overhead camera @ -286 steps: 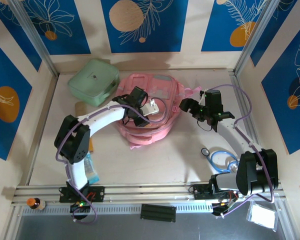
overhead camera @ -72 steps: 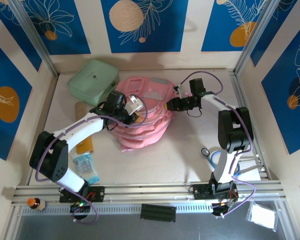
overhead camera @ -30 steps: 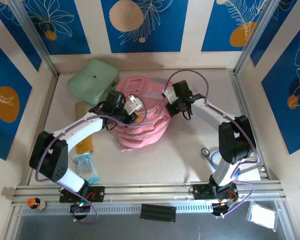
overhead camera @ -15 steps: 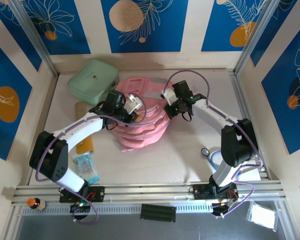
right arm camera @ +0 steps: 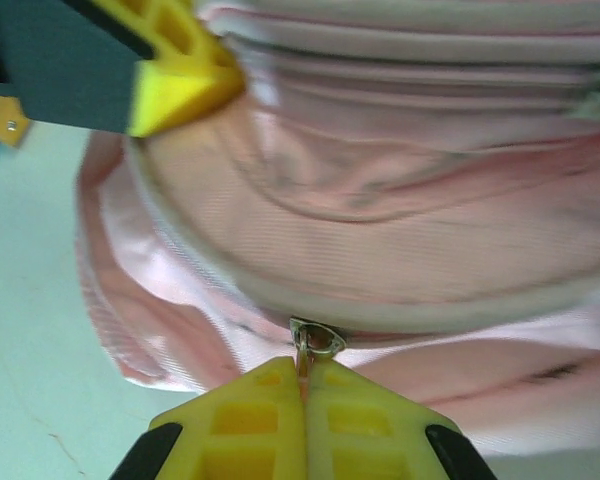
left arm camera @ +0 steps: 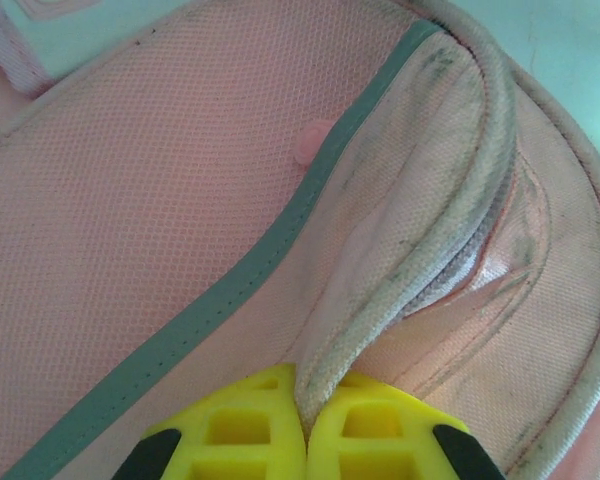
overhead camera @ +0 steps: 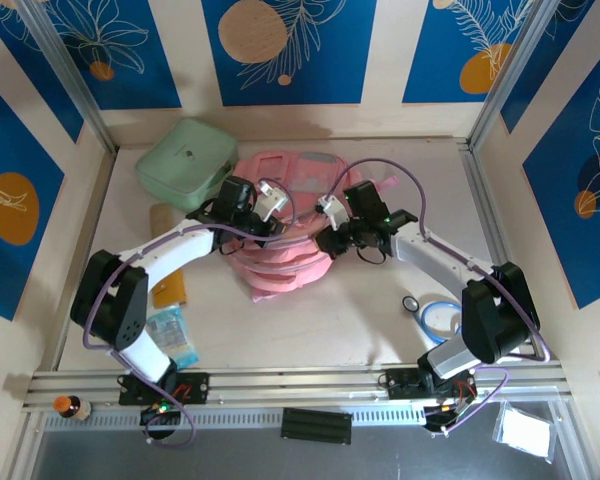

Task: Pack books, pencil case, and school supplies into a backpack

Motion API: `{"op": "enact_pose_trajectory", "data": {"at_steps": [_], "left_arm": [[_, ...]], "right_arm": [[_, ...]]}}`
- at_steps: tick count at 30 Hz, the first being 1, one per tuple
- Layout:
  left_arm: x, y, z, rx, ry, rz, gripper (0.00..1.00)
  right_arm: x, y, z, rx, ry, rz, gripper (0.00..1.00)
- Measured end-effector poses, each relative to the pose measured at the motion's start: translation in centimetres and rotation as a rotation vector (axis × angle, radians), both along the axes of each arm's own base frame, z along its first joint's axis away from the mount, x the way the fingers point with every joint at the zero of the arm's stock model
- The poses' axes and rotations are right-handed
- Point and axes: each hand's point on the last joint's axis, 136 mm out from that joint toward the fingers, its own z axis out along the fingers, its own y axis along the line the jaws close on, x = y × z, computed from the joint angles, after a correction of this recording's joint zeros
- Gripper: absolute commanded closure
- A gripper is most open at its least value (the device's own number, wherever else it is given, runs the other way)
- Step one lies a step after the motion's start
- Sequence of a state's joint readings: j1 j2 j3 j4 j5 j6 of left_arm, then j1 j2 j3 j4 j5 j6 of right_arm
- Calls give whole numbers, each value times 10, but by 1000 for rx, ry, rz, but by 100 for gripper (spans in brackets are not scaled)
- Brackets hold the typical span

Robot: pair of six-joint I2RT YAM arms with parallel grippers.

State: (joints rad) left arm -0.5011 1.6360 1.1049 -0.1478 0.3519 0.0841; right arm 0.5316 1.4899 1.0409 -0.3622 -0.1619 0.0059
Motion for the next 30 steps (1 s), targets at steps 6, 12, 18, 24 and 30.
{"op": "enact_pose_trajectory", "data": {"at_steps": [6,12,18,24,30], "left_arm": [[4,-7,1,-42,12,7,94],[6,-9,5,-59,-3,3,94],[6,-10,5,-62,-8,1,93],[4,-12,5,-57,-19,-7,93],[3,-14,4,-44,-31,-12,93]], "right_arm": [[-7,10,-3,51,9,-23,93],[1,-19,22,167,27,-200,47],[23,-51,48,345,138,-459,37],[34,-56,20,452,471,-701,36],[46,-43,-5,518,720,-802,36]]}}
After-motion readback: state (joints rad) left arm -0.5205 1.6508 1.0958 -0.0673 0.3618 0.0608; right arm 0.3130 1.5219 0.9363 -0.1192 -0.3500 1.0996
